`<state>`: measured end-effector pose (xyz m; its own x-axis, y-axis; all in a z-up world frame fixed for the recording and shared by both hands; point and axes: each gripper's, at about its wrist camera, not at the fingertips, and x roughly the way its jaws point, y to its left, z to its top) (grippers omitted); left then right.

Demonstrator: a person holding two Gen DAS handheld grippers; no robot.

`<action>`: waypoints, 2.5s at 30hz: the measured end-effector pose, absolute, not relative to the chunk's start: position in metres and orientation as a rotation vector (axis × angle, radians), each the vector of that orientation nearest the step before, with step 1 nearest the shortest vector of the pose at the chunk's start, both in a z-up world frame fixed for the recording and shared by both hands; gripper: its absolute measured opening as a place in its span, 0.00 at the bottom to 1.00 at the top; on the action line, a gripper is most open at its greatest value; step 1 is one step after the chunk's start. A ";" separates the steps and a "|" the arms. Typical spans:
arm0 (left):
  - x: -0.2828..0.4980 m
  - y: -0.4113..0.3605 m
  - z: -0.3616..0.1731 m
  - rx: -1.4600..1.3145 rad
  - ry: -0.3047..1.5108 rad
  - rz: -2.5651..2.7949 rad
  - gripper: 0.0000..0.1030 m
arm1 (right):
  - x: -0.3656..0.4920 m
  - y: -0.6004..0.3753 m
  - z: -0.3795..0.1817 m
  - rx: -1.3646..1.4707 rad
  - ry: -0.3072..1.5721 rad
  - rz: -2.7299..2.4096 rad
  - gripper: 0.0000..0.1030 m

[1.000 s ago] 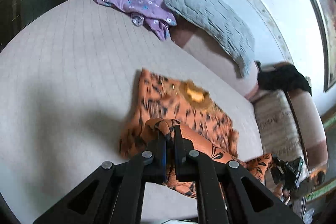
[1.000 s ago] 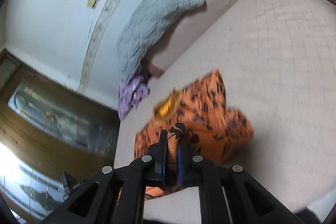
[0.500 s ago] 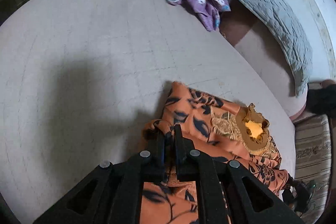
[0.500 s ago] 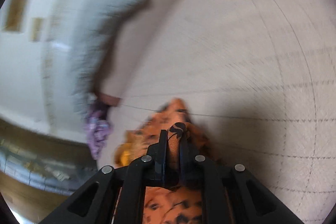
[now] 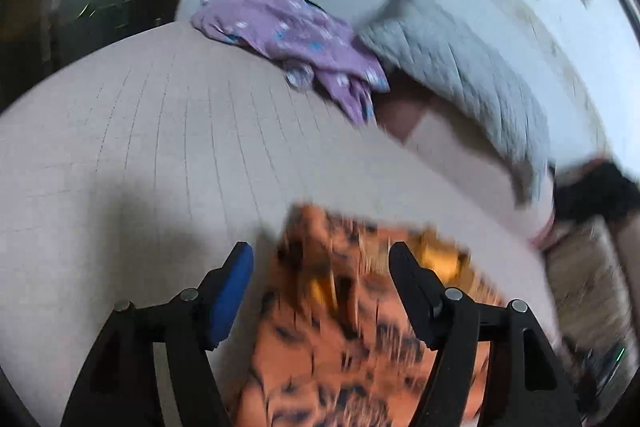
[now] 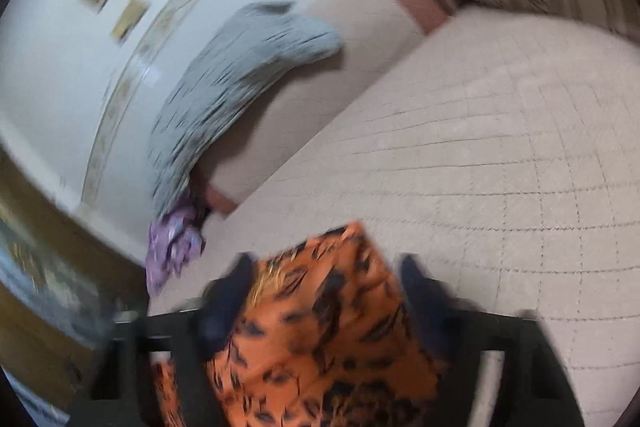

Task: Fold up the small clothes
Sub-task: 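Fold the hem up toward the gold collar with both tools, then release the folded blouse and press it flat with both tools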

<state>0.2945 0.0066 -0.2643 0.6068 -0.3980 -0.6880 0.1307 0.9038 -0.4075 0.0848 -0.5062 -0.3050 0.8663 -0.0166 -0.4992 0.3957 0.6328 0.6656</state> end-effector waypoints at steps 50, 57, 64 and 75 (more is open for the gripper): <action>0.312 -0.023 -0.228 -0.095 0.931 -0.517 0.60 | 0.238 -0.387 -0.338 0.688 0.703 0.183 0.37; 0.327 -0.033 -0.291 0.049 1.158 -0.530 0.58 | 0.263 -0.326 -0.363 0.541 0.856 0.307 0.36; 0.390 -0.044 -0.280 -0.073 0.958 -0.399 0.60 | 0.304 -0.332 -0.366 0.615 0.810 0.268 0.37; 0.386 -0.036 -0.269 -0.211 0.940 -0.311 0.60 | 0.265 -0.396 -0.338 0.711 0.611 0.073 0.37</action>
